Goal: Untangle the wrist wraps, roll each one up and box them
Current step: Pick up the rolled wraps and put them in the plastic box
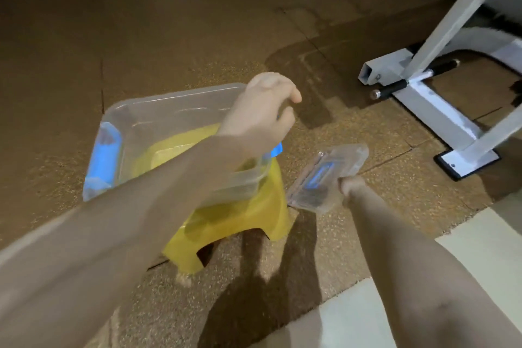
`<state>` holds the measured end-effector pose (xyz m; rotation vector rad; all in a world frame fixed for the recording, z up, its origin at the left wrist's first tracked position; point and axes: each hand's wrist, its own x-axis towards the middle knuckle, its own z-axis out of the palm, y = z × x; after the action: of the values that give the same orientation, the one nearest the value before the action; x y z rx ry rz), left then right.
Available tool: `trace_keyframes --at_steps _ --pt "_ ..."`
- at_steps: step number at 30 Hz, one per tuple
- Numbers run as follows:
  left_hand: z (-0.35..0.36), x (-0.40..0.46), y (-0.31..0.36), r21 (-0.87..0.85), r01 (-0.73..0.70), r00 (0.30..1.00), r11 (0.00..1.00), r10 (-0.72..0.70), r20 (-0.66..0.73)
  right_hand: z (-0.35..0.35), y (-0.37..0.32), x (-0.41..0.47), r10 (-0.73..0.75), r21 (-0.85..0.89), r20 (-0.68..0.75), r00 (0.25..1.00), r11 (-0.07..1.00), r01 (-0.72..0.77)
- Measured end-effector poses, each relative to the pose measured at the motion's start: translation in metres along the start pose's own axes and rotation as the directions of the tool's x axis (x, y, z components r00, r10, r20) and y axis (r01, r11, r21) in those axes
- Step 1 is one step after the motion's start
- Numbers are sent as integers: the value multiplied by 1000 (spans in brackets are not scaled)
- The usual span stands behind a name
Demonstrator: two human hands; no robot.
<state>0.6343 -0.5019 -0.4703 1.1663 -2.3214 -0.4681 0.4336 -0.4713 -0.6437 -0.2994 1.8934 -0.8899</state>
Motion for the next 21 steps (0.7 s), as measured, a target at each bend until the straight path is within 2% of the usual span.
trace_keyframes --at_steps 3,5,8,10,13,17,21 --pt "15 15 21 5 -66 993 998 66 96 -16 -13 -20 -110 -66 23 994 992 111" --pt "27 23 40 3 -94 972 996 91 217 -34 -19 -39 -178 -113 36 983 977 181" --pt "51 30 72 -66 -91 917 994 109 384 -75 -29 -90 -240 -52 104 965 968 246" --pt "72 35 100 -122 -90 870 988 138 473 -113 -30 -126 -278 -30 79 957 959 281" --pt "104 35 161 -198 -158 803 968 242 545 -185 -17 -163 -306 -69 -111 946 951 300" --pt "149 14 253 -319 -227 750 920 374 546 -281 35 -193 -264 35 -387 884 953 300" --pt "218 -19 344 -368 -214 687 905 408 602 -380 114 -203 -159 147 -530 833 950 275"
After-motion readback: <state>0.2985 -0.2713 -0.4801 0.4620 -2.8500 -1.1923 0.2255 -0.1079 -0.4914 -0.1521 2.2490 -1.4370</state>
